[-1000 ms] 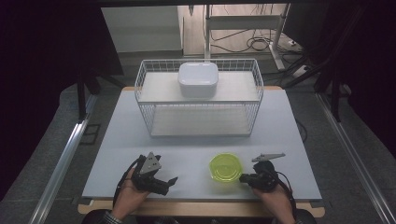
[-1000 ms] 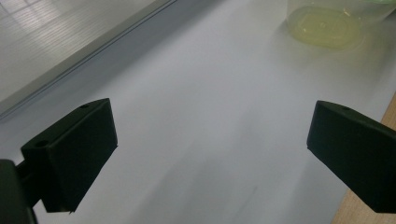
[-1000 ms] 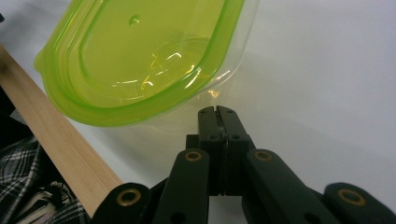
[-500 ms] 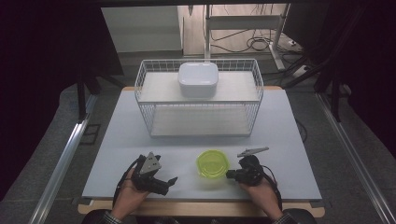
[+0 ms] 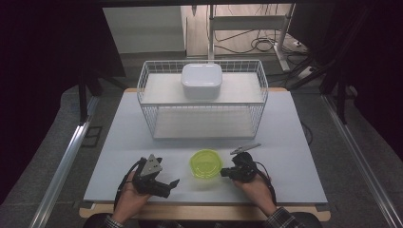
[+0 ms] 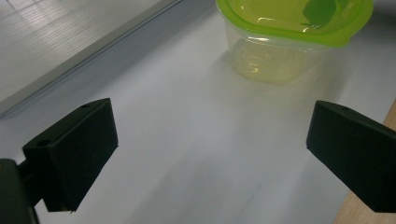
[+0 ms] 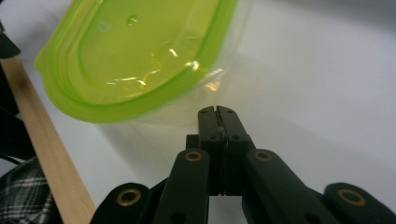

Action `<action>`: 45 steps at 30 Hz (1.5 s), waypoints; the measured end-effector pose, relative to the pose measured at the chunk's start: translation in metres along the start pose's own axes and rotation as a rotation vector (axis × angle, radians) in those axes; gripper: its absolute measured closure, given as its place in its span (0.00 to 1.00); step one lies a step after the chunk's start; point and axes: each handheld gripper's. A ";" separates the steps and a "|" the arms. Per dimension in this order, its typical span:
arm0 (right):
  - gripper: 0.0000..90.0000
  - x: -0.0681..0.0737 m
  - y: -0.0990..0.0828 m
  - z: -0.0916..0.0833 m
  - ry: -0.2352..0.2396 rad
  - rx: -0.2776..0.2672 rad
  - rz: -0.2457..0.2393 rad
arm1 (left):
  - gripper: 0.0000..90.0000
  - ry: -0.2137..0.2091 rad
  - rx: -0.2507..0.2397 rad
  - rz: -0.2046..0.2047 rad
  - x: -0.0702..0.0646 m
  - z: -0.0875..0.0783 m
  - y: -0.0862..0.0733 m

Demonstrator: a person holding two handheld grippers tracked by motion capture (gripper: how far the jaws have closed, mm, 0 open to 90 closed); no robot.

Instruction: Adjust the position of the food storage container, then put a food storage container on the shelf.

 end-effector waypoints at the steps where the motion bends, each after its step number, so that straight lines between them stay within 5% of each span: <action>1: 1.00 -0.001 0.000 -0.003 -0.012 0.003 -0.012 | 0.03 0.000 -0.003 -0.002 0.000 0.000 0.000; 6: 0.89 -0.005 -0.002 -0.020 -0.076 -0.014 -0.098 | 0.04 -0.001 -0.020 -0.006 -0.001 -0.002 0.001; 11: 0.59 -0.010 -0.006 -0.040 -0.132 -0.070 -0.146 | 0.05 -0.032 -0.025 -0.034 -0.002 -0.003 -0.002; 18: 0.34 -0.012 -0.009 -0.049 -0.177 -0.110 -0.241 | 0.07 -0.077 -0.046 -0.039 0.001 -0.005 -0.009; 23: 0.19 -0.017 -0.012 -0.049 -0.132 -0.145 -0.209 | 0.06 -0.078 -0.040 -0.024 -0.002 -0.006 -0.010; 29: 0.15 -0.023 -0.014 -0.049 -0.137 -0.145 -0.184 | 0.05 -0.071 -0.025 0.011 -0.008 -0.005 -0.010; 45: 0.02 -0.021 -0.009 -0.048 -0.101 -0.195 -0.183 | 0.04 -0.062 -0.014 -0.005 -0.005 -0.003 -0.012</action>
Point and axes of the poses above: each handheld gripper's, and its own axes: z roughly forward along the jaws, y roughly out of its top, x roughly to its left, and after that the axes turned 1 degree about -y, right-handed
